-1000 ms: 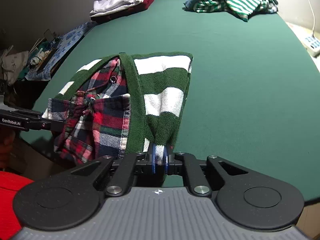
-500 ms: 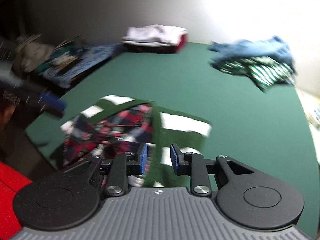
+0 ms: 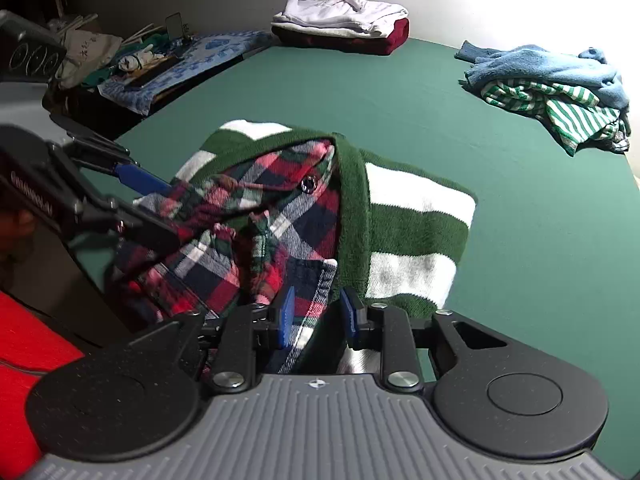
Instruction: Fold clothes
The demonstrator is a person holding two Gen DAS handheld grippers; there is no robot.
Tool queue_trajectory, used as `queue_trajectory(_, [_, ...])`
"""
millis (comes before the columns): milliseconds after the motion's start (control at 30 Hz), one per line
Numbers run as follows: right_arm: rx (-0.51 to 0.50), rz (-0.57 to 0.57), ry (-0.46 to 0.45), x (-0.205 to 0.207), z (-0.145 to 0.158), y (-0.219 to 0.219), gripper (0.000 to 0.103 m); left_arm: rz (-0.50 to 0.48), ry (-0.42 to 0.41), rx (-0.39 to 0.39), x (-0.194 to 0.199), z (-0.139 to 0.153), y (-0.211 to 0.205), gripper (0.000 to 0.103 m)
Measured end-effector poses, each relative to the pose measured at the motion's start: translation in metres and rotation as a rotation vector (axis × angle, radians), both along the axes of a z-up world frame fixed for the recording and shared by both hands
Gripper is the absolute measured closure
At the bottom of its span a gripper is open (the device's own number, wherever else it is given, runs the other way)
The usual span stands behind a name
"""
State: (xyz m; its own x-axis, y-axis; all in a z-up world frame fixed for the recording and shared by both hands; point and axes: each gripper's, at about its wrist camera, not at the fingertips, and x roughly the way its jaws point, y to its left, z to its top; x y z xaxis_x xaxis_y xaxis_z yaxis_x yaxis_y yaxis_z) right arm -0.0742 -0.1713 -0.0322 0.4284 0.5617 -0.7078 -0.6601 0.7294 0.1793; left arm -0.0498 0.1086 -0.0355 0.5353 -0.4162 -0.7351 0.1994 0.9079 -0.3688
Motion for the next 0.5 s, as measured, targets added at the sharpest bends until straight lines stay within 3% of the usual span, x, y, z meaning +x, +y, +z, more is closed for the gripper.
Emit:
queue_trajectory(33, [0.020,-0.020,0.010,0.003,0.003,-0.005,0.067,0.028,-0.014,-0.011,-0.003,0.006,0.007,0.034])
queue_trajectory(133, [0.087,-0.105,0.061,0.015,0.010,-0.025,0.046,0.116,-0.043,-0.024,-0.007,0.016,0.026,0.018])
queue_trajectory(267, [0.109,-0.190,0.202,0.036,-0.007,-0.045,0.045,0.196,0.027,-0.011,0.005,0.002,0.039,0.016])
queue_trajectory(500, [0.085,-0.129,0.305,0.045,-0.027,-0.037,0.045,0.270,0.132,-0.054,0.021,-0.028,0.038,0.016])
